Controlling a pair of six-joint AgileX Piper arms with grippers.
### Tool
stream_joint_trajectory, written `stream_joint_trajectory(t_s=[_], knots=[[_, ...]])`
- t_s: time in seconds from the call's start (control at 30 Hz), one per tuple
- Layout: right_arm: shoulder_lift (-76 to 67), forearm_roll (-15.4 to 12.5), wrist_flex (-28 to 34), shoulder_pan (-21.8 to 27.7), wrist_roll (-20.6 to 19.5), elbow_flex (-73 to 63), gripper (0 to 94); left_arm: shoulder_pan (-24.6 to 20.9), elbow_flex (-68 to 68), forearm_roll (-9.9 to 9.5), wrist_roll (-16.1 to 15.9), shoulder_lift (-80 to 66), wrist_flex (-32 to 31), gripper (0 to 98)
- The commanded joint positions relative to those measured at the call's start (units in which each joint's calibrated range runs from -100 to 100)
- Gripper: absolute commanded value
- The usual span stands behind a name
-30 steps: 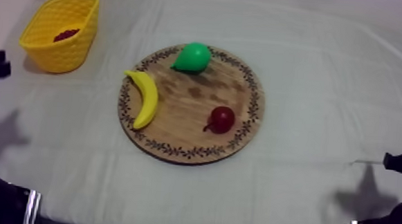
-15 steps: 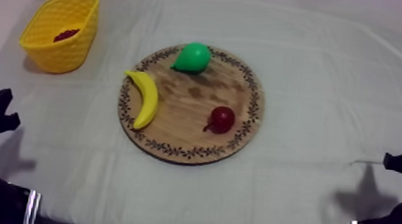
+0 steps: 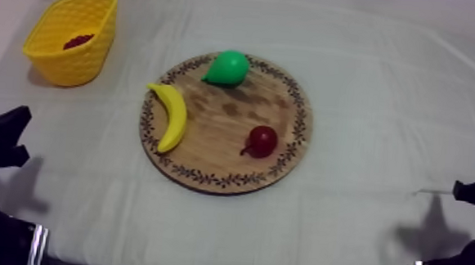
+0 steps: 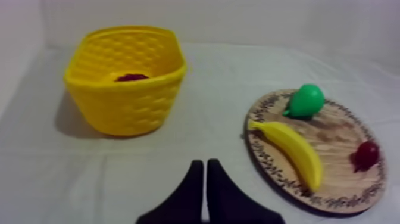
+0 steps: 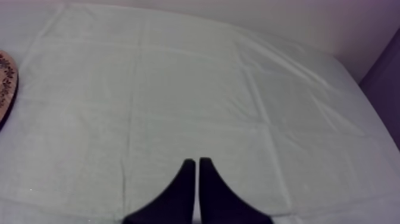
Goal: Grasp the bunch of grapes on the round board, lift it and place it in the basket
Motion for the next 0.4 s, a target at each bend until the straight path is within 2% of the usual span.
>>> stream_joint_trajectory(t_s=[0.0, 0.37], knots=[[0.01, -0.01, -0.02, -0.02, 0.01, -0.05, 0.3, 0.83, 0.35, -0.02, 2.0, 0.03, -2.05, 0.1], [0.01, -0.01, -0.02, -0.02, 0.01, -0.05, 0.3, -5.55, 0.84, 0.04, 1.51, 0.0, -3.57, 0.1]])
